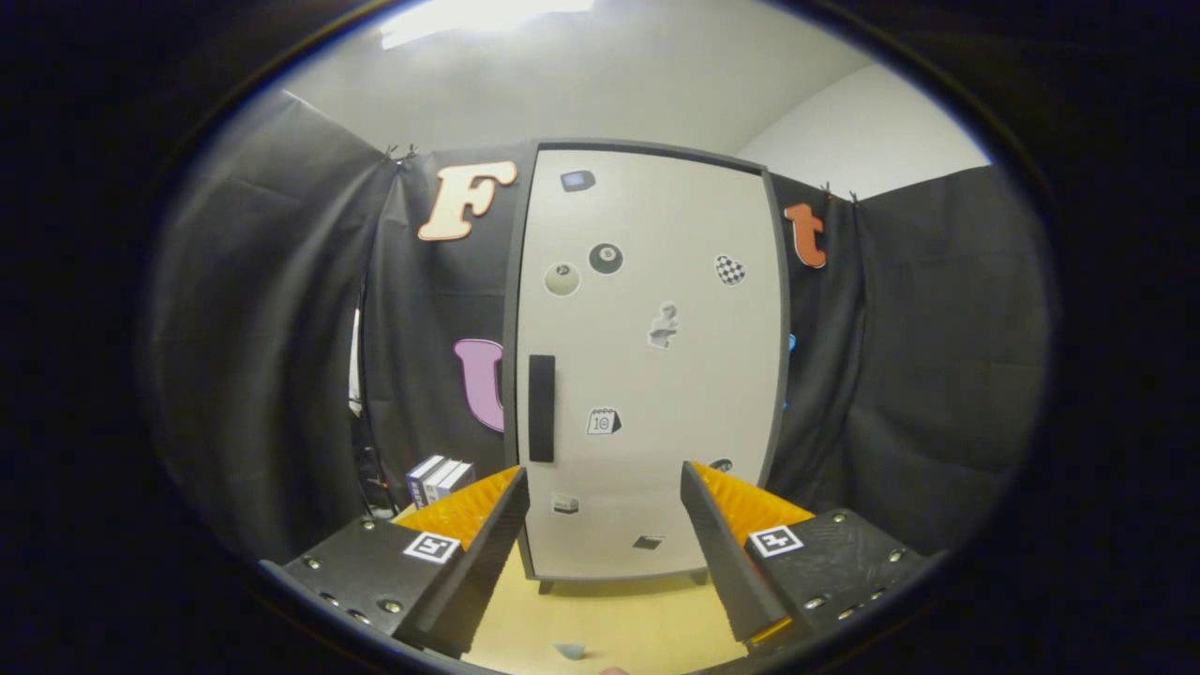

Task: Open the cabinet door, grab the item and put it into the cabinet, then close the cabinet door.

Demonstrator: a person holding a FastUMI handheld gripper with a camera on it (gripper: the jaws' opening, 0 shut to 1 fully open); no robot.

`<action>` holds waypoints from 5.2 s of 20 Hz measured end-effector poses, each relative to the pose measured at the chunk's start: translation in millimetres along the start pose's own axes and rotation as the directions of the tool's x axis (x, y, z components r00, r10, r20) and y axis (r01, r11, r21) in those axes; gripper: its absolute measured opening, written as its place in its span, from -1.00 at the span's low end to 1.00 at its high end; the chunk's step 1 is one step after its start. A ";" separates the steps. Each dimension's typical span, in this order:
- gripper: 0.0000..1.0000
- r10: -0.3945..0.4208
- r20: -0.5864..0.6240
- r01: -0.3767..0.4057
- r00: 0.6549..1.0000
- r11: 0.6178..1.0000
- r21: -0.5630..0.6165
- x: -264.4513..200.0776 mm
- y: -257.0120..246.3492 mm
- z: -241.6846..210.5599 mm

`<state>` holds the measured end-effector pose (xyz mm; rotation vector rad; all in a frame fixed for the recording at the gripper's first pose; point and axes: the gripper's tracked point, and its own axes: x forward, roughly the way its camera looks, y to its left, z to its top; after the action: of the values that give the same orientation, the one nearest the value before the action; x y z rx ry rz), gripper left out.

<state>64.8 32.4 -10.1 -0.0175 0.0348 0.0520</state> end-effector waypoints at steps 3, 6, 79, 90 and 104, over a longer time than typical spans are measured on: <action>0.93 0.023 -0.014 -0.023 1.000 1.000 0.009 27.9 11.5 -6.5; 0.93 0.049 -0.021 -0.049 0.999 0.999 0.017 60.8 29.7 -11.7; -0.54 -0.067 -0.081 0.075 0.994 0.993 0.093 0.1 -108.6 -25.9; -0.74 -0.033 -0.043 0.038 0.999 0.993 0.112 -7.6 -202.2 -18.6; -0.74 0.072 -0.045 -0.064 0.996 0.985 0.159 2.8 -266.9 -22.4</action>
<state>80.7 -234.4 -28.2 0.1409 0.0903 0.1166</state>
